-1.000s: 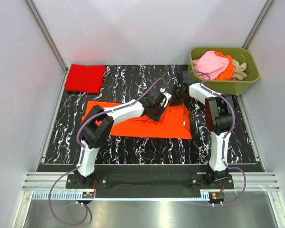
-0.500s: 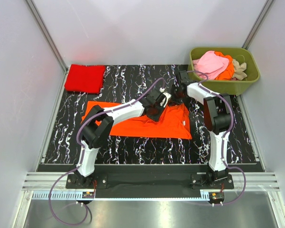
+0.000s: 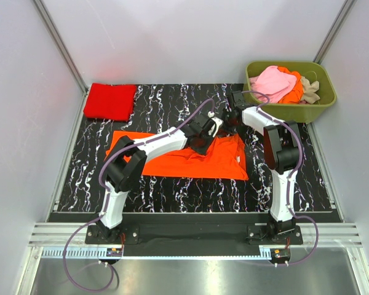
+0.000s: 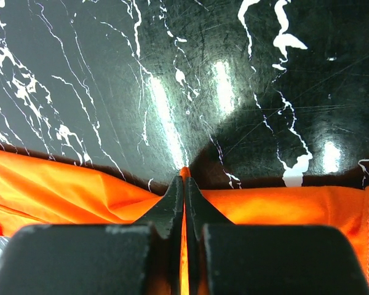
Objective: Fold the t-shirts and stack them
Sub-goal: Fold the tshirt
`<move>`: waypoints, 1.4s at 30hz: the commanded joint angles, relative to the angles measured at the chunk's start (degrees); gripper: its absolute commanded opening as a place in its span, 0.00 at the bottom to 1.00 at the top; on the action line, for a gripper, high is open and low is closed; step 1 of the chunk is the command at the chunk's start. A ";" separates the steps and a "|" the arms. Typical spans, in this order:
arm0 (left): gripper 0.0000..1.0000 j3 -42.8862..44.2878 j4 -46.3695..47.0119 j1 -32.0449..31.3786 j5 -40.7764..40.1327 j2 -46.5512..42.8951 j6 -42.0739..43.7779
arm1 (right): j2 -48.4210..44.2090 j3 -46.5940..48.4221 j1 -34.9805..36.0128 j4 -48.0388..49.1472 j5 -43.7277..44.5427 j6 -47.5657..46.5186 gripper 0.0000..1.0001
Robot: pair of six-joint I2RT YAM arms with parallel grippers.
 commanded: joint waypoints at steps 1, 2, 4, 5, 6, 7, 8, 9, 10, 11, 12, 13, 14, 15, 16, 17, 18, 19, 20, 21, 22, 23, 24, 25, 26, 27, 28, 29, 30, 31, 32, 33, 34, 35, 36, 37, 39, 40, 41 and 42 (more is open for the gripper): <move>0.00 2.09 0.60 -0.01 -1.02 0.61 0.86 | -1.62 2.14 0.47 0.41 0.60 -1.24 0.00; 0.00 2.09 0.69 -0.01 -0.93 0.44 1.13 | -1.62 2.23 0.47 0.50 0.60 -1.24 0.00; 0.00 1.74 0.34 0.07 -0.93 -0.09 1.39 | -1.80 2.67 0.47 0.50 0.86 -1.59 0.00; 0.00 1.65 0.25 0.16 -1.19 -0.44 1.83 | -1.97 2.84 0.47 0.32 0.86 -1.77 0.00; 0.00 1.31 0.08 0.25 -1.63 -0.70 2.00 | -2.15 3.11 0.47 0.41 0.86 -1.85 0.00; 0.00 1.13 -0.01 0.60 -2.50 -1.14 2.09 | -2.24 3.37 0.56 0.24 0.78 -2.03 0.00; 0.00 0.95 -0.01 0.86 -2.95 -1.93 2.09 | -2.24 3.72 0.47 0.23 0.69 -2.12 0.00; 0.00 0.69 -0.01 1.13 -3.30 -2.29 2.09 | -2.24 3.90 0.47 0.15 0.60 -2.21 0.00; 0.00 0.60 -0.01 1.83 -3.48 -2.64 2.09 | -2.33 4.16 0.56 0.15 0.25 -2.29 0.00; 0.00 0.51 -0.01 2.09 -3.30 -2.90 2.09 | -2.07 4.51 0.47 0.15 -0.01 -2.29 0.00; 0.00 0.77 -0.01 2.36 -3.13 -3.08 2.09 | -1.71 5.04 0.47 0.06 -0.28 -2.47 0.00; 0.00 0.69 -0.01 2.79 -2.69 -2.99 2.01 | -1.54 5.30 0.47 0.06 -0.80 -2.38 0.00; 0.00 0.86 -0.01 3.06 -2.60 -3.08 1.75 | -1.45 5.57 0.47 0.06 -0.98 -2.38 0.00; 0.00 0.86 -0.01 3.15 -2.51 -3.25 1.66 | -1.36 5.92 0.47 -0.03 -1.07 -2.21 0.00; 0.00 0.86 -0.01 3.41 -2.51 -3.26 1.48 | -1.27 5.92 0.47 -0.20 -1.07 -2.21 0.00; 0.00 0.78 -0.01 3.50 -2.42 -3.43 1.22 | -1.36 6.18 0.47 -0.21 -0.98 -2.21 0.00; 0.00 0.77 -0.01 3.68 -2.42 -3.43 1.04 | -1.36 6.36 0.47 -0.12 -0.98 -2.21 0.00; 0.00 0.86 -0.01 3.94 -2.25 -3.61 0.95 | -1.36 6.36 0.47 -0.20 -0.72 -2.38 0.00; 0.00 0.78 -0.01 4.12 -2.16 -3.52 0.86 | -1.45 6.62 0.47 -0.21 -0.72 -2.29 0.00; 0.00 0.86 -0.01 4.20 -1.90 -3.52 0.69 | -1.19 6.80 0.47 -0.21 -0.72 -2.38 0.00; 0.00 0.86 -0.01 4.55 -1.55 -3.61 0.60 | -1.10 6.97 0.47 -0.12 -0.80 -2.47 0.00; 0.00 0.86 -0.01 4.56 -1.46 -3.52 0.51 | -1.10 7.06 0.47 -0.12 -0.89 -2.38 0.00; 0.00 0.95 -0.01 4.73 -1.28 -3.52 0.34 | -1.01 7.06 0.47 -0.12 -0.98 -2.38 0.00; 0.00 0.86 -0.01 4.91 -1.02 -3.61 0.25 | -1.01 7.06 0.47 -0.12 -1.24 -2.30 0.00; 0.00 0.86 0.08 5.00 0.37 -3.69 0.07 | -1.09 6.72 0.47 -0.12 -1.51 -2.29 0.00; 0.00 0.60 -0.01 5.08 1.08 -3.87 -0.01 | -1.53 6.19 0.47 -0.03 -1.68 -2.12 0.00; 0.00 0.34 0.08 5.17 2.05 -4.05 0.07 | -2.06 5.49 0.47 -0.03 -1.08 -1.77 0.00; 0.00 -0.10 0.08 5.09 2.49 -4.66 0.25 | -3.28 3.92 0.38 -0.12 -0.55 -1.42 0.00; 0.00 -0.54 0.16 5.08 2.93 -5.18 0.42 | -3.99 3.12 0.47 -0.12 -0.11 -1.15 0.00; 0.00 -0.89 0.08 5.08 4.07 -5.54 0.69 | -4.78 2.33 0.47 -0.03 1.12 -0.80 0.00; 0.00 -1.07 0.08 5.17 4.60 -6.41 1.12 | -5.74 0.84 0.47 -0.12 1.91 -0.63 0.00; 0.00 -1.77 0.16 5.17 4.87 -6.86 1.30 | -7.49 0.13 0.47 0.06 2.88 -0.45 0.00; 0.00 -2.12 0.17 5.17 5.13 -7.21 1.48 | -8.21 -0.40 0.47 0.15 3.23 -0.01 0.00; 0.00 -2.65 0.17 5.17 5.05 -7.82 1.65 | -9.52 -1.36 0.47 0.23 3.59 0.08 0.00; 0.00 -2.74 0.25 5.17 4.96 -8.00 1.66 | -10.14 -1.81 0.56 0.23 3.94 0.34 0.00; 0.00 -2.92 0.08 5.35 4.70 -8.09 1.83 | -10.76 -2.25 0.47 0.23 4.11 0.69 0.00; 0.00 -3.61 -0.10 5.35 4.87 -8.79 1.74 | -12.77 -4.44 0.56 0.67 4.90 1.48 0.00; 0.00 -3.88 -0.10 5.52 5.13 -9.05 1.74 | -13.48 -5.32 0.56 0.93 5.08 1.66 0.00; 0.00 -4.23 -0.27 5.61 5.22 -9.14 1.83 | -15.05 -7.24 0.47 1.29 5.26 1.83 0.00; 0.00 -4.50 -0.54 5.70 5.31 -9.41 1.83 | -15.85 -8.13 0.47 1.64 5.87 2.18 0.00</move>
